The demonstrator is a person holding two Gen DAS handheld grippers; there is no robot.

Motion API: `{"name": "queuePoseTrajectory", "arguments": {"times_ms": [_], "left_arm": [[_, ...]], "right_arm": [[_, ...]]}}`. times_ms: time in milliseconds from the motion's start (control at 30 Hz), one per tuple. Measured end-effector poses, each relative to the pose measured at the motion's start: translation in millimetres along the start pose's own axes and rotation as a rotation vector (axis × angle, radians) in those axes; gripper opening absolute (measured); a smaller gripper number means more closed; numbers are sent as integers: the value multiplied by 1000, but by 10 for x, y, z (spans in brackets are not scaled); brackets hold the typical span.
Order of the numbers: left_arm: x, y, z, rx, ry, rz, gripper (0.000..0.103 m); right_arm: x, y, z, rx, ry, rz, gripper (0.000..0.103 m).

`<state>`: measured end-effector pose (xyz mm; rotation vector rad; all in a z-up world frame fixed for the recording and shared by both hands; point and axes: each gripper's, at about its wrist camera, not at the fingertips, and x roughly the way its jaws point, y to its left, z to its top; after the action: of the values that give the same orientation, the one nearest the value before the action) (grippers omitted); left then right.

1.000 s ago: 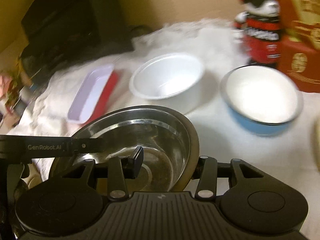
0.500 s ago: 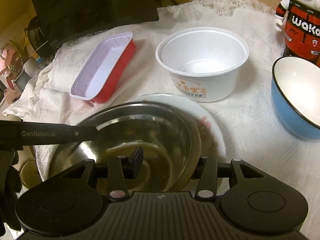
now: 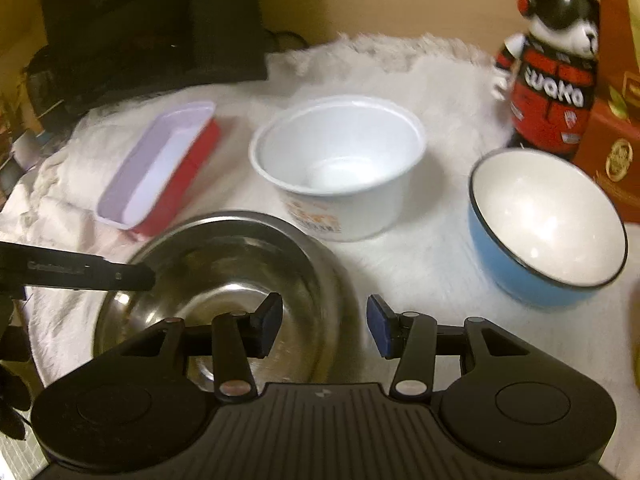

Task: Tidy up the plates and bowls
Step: 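Lift the steel bowl with the left tool and lower it onto the floral plate, then open the left tool and move it toward the cream bowl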

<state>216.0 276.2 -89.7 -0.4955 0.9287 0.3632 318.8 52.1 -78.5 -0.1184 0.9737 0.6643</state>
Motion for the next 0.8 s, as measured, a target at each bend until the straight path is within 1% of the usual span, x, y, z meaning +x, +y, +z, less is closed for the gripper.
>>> {"name": "queuePoseTrajectory", "arguments": {"times_ms": [133, 267, 333, 433, 600, 700, 800], "left_arm": [[33, 39, 11, -15, 7, -11, 57], [147, 132, 25, -83, 52, -61, 57], [235, 166, 26, -109, 77, -83, 57], [312, 183, 10, -131, 97, -113, 51], [374, 116, -15, -140, 130, -194, 51], [371, 3, -32, -80, 125, -149, 51], [381, -41, -13, -71, 139, -135, 52]], "right_arm": [[148, -59, -59, 61, 73, 35, 47], [271, -84, -106, 111, 128, 69, 53], [294, -98, -104, 129, 132, 79, 53], [299, -107, -109, 126, 136, 86, 53], [253, -130, -120, 133, 142, 103, 53], [227, -140, -121, 144, 147, 104, 53], [161, -151, -128, 156, 136, 99, 53]]}}
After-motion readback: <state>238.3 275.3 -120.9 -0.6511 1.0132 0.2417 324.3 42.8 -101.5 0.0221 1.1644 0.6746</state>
